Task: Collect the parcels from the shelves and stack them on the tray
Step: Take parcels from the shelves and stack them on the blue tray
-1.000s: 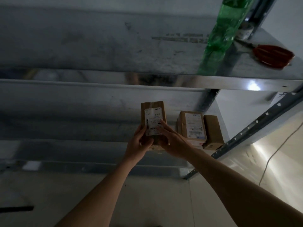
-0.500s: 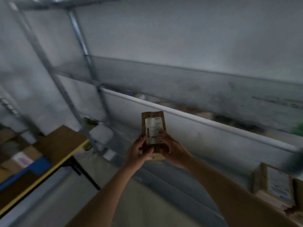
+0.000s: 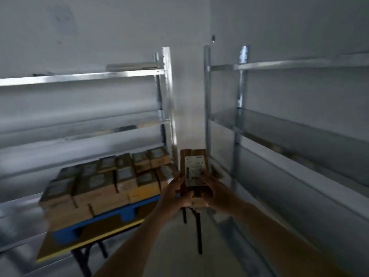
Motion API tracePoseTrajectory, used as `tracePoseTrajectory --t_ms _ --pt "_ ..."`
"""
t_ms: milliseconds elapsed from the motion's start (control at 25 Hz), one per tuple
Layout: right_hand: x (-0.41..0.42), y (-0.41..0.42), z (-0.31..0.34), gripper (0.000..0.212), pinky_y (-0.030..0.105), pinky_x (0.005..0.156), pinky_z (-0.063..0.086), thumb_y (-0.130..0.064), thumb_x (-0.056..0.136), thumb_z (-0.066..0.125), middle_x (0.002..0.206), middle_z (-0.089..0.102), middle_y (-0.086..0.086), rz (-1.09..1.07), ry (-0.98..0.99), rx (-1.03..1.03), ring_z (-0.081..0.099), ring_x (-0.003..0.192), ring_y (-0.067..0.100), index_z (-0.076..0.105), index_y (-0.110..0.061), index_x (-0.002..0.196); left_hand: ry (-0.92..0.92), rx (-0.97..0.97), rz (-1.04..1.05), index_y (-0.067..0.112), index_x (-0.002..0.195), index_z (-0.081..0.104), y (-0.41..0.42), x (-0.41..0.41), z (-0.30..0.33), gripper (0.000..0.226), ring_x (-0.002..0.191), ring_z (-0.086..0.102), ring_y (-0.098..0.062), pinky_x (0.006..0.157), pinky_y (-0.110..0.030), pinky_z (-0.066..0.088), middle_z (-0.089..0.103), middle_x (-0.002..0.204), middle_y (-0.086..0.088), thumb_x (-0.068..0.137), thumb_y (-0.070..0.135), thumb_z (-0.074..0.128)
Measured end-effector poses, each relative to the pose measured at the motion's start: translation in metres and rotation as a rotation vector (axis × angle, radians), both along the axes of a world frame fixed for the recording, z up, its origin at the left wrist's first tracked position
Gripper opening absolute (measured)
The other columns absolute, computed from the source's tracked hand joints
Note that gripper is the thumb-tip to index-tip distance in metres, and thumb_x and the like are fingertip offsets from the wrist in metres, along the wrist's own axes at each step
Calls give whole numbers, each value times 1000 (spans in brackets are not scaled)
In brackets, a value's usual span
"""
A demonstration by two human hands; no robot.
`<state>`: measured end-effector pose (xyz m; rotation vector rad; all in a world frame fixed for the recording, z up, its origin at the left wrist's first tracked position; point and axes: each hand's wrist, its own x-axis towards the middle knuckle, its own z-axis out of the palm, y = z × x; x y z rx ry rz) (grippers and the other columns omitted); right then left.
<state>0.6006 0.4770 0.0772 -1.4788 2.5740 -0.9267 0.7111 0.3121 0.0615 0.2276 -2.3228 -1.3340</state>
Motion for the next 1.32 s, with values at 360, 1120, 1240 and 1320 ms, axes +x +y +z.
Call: tracePoseTrajectory --t_ms 360,1120,1240,1320 --pt "46 -159 12 64 39 115 38 -34 95 53 163 16 -11 278 8 76 21 148 18 29 -34 154 -7 36 218 49 129 40 -130 91 2 58 109 58 -5 83 -34 59 41 123 34 86 30 74" --pt "-154 -367 -111 52 6 89 33 -36 101 49 147 25 -23 407 -227 282 30 134 2 33 -31 151 -307 190 320 58 115 42 -318 -93 -101 53 109 60 -8 77 -26 58 32 116 45 89 23 71" --pt "-181 -395 -137 60 30 109 36 -45 98 49 161 20 -16 420 -272 314 30 144 12 30 -34 153 -347 227 339 51 124 44 -340 -117 -123 53 108 57 -3 74 -23 57 31 119 44 89 22 71" --pt "-191 -406 -152 66 39 115 34 -51 96 49 164 13 -16 403 -299 362 25 148 15 25 -35 155 -369 238 352 49 122 45 -351 -126 -138 52 106 56 -1 73 -23 57 29 117 45 90 18 70"
